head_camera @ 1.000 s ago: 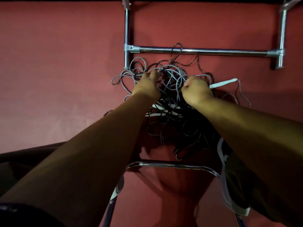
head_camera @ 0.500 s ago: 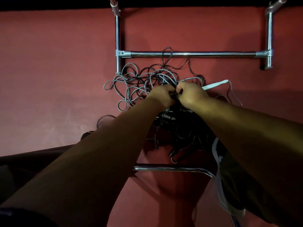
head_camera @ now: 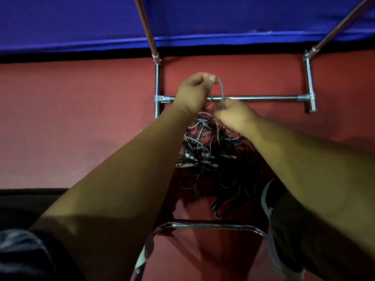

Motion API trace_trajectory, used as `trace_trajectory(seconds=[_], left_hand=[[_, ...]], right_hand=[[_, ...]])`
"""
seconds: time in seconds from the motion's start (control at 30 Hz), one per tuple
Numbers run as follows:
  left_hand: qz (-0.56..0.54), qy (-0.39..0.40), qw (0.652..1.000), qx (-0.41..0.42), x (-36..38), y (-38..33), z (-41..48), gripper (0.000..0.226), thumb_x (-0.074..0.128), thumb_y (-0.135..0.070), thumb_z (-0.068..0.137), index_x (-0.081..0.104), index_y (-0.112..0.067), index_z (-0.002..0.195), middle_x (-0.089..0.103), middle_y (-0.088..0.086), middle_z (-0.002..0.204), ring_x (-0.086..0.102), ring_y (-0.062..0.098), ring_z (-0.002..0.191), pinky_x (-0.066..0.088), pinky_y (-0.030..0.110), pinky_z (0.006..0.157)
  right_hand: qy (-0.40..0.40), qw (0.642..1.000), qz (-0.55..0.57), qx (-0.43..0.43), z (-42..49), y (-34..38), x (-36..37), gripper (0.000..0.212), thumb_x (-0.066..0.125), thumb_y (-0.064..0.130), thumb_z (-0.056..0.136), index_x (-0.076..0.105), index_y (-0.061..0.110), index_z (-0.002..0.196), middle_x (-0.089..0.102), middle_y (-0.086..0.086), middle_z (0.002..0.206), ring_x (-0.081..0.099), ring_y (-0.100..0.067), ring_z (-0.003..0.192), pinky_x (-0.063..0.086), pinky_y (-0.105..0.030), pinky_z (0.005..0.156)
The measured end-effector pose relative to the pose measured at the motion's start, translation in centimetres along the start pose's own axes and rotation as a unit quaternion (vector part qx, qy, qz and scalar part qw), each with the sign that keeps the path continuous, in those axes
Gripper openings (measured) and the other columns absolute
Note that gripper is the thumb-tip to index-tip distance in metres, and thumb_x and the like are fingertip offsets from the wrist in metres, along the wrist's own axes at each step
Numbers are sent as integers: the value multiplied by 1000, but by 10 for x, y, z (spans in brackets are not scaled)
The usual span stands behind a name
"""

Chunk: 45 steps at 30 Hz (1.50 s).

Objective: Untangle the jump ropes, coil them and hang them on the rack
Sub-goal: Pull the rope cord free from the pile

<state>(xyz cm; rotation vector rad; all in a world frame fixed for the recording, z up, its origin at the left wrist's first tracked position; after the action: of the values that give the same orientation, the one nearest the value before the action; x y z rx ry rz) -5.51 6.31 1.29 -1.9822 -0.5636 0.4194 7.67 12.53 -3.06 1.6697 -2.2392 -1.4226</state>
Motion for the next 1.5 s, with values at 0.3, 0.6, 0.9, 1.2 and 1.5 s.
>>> trace_trajectory(seconds=[0.3,0.6,0.9,1.2,1.5], left_hand=[[-109,-10,991,72,14,-137,-68,14,59,-18,107,69,-9,104,39,2,71,32,8,48,34,16,39],[8,-20,978,207,-21,-271,-149,17,62,-24,104,75,-17,97,44,-4,62,33,10,49,26,23,48],[247,-51,945,211,-46,-288,-196,25,68,-20,93,66,-23,119,70,0,85,58,11,63,48,25,63],[215,243,939,112,8,-222,-217,24,70,-22,102,72,-1,115,78,13,95,58,17,65,59,35,69],[-174,114,972,113,-12,-261,-189,35,47,-34,113,66,-5,106,50,1,65,25,8,47,35,23,49]], right_hand=[[-28,991,16,-132,-80,102,-67,31,62,1,90,74,25,104,69,5,80,54,-8,60,44,-28,60],[-151,971,-111,-149,-165,164,-147,29,50,29,105,75,15,103,80,-7,98,71,-32,96,50,-34,77],[-95,903,379,-180,-267,216,-182,33,38,32,116,66,14,109,59,-1,59,53,-14,49,64,-40,60],[-22,849,507,-148,-271,219,-177,24,46,24,113,62,9,105,68,-7,81,67,-19,68,66,-49,76],[29,993,106,-41,-237,191,-156,54,45,-5,87,64,16,133,66,-6,122,61,-22,101,50,-37,81]])
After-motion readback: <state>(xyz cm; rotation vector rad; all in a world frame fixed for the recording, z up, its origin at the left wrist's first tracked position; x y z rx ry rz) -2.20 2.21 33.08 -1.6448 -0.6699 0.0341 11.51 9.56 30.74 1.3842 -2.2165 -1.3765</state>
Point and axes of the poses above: each hand's wrist, its own z-axis towards the middle knuckle, its own x-axis out of the palm, y = z × x, the point moved 4 cm from there along z, towards the middle knuckle
